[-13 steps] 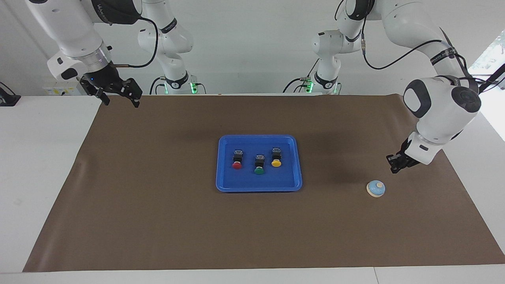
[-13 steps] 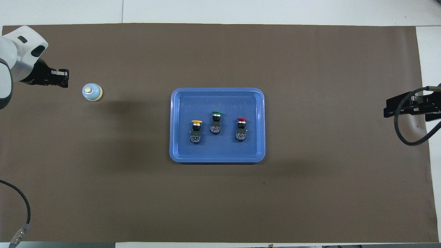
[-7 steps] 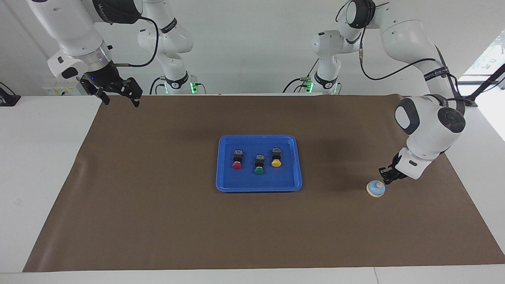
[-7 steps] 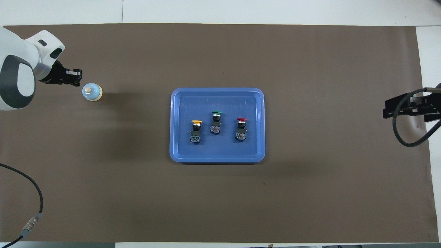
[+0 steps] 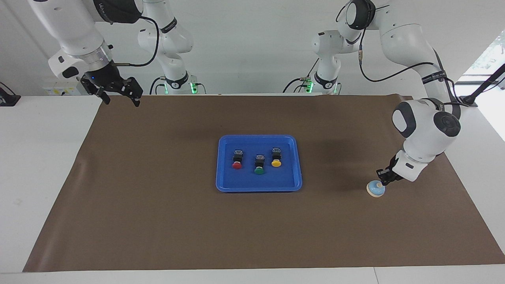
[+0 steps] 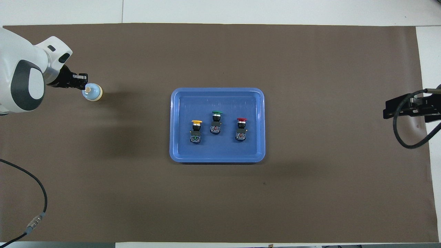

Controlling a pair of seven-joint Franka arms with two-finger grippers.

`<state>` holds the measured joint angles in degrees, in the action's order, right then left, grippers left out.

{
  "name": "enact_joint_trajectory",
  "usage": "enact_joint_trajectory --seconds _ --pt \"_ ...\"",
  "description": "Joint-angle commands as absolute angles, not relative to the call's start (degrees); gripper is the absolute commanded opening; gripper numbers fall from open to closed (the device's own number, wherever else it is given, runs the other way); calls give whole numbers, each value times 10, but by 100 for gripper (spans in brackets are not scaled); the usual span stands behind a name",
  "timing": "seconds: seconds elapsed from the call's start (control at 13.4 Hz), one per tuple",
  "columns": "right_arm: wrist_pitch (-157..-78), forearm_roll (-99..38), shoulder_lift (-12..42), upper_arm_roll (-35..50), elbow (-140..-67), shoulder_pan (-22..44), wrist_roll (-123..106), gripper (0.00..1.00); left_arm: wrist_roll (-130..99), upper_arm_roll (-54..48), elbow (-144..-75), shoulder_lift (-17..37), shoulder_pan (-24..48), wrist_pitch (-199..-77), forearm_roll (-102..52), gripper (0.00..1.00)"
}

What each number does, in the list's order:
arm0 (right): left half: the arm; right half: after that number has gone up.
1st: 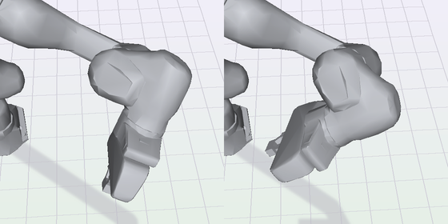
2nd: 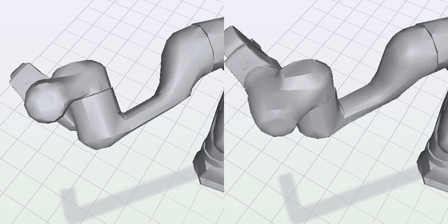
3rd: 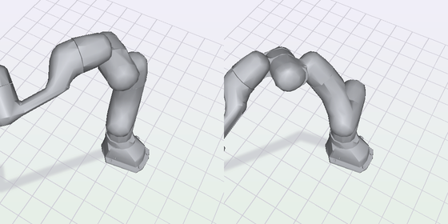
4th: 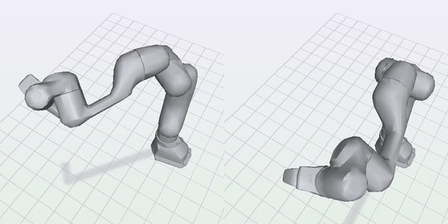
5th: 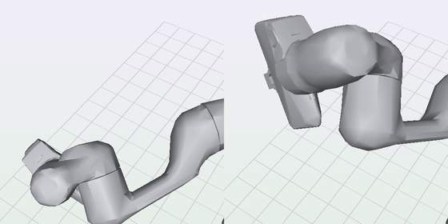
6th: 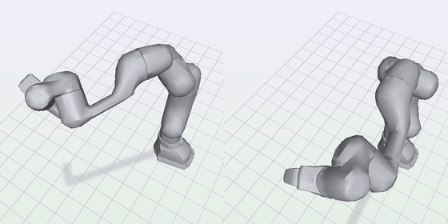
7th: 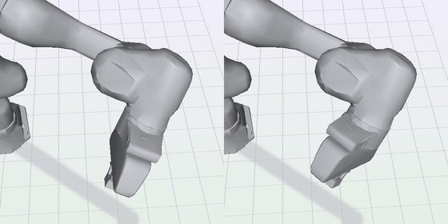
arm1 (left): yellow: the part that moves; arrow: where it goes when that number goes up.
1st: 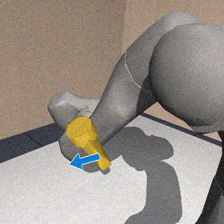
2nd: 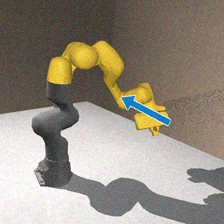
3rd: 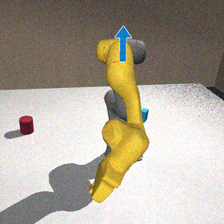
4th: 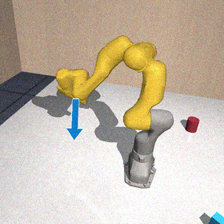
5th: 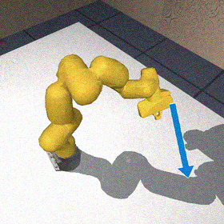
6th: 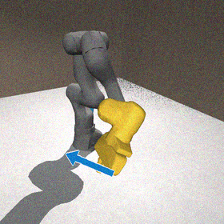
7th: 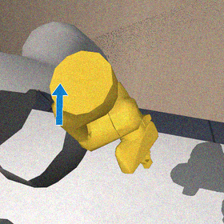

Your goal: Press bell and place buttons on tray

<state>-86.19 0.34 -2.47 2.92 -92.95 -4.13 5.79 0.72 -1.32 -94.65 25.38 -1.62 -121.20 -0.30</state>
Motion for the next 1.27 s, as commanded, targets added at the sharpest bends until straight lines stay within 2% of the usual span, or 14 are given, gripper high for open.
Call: enact_joint_trajectory --seconds 0.0,0.15,0.52,0.75,0.82,0.97,1.19 --pt "-867 6 -38 36 -945 -51 41 100 -2 -9 -977 251 -11 -1252 -2 0" --pt "-867 6 -38 36 -945 -51 41 100 -3 -8 -1014 251 -11 -1293 -1 0" --pt "-867 6 -38 36 -945 -51 41 100 -2 -8 -983 247 -13 -1248 -1 0" --pt "-867 6 -38 36 -945 -51 41 100 -3 -8 -969 184 -18 -1183 -1 0" --pt "-867 6 -38 36 -945 -51 41 100 -3 -8 -967 161 -18 -1158 -1 5" --pt "-867 6 -38 36 -945 -51 41 100 -4 -7 -969 114 -19 -1112 -1 28" --pt "-867 7 -38 36 -945 -51 41 100 -3 -7 -975 52 -32 -1061 -1 53"
